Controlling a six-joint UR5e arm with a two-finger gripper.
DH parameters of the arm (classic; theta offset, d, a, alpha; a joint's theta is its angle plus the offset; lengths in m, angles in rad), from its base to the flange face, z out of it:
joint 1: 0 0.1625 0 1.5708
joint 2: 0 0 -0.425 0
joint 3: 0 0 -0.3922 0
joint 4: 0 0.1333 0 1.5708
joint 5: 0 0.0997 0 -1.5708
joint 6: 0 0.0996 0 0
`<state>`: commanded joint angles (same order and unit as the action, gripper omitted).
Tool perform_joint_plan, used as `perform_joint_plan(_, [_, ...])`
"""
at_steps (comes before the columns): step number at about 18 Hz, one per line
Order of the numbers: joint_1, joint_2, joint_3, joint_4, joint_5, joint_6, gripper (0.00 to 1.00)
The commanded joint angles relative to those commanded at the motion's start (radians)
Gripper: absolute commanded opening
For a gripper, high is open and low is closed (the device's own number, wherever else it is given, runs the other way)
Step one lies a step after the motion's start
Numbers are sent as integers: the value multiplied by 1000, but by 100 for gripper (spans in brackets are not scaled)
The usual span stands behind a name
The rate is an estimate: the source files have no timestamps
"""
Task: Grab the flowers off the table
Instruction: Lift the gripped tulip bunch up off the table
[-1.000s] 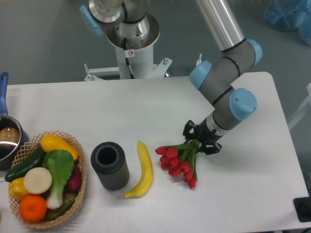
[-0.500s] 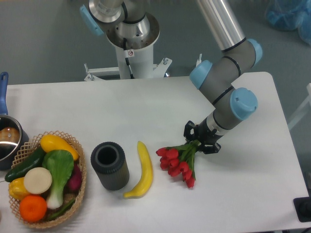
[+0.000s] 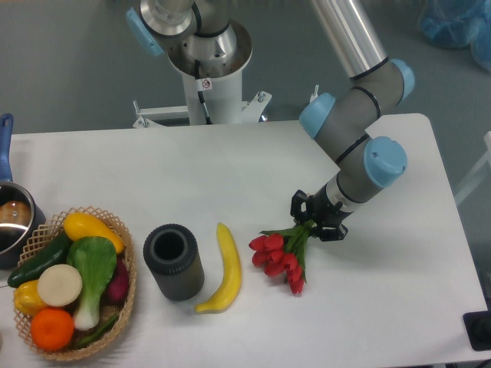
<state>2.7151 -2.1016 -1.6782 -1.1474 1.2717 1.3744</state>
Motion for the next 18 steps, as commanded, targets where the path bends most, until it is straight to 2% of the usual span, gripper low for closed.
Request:
perform_joint_plan(6, [3,26,0,0,-32,0,36])
perform_joint_plan(12, [17,118,-2,0,-126,0,36])
perform_joint_plan(15, [55,164,-5,-5,-198,0,36])
perform_joint_plan(18, [90,230,-3,-50,-328,0,36])
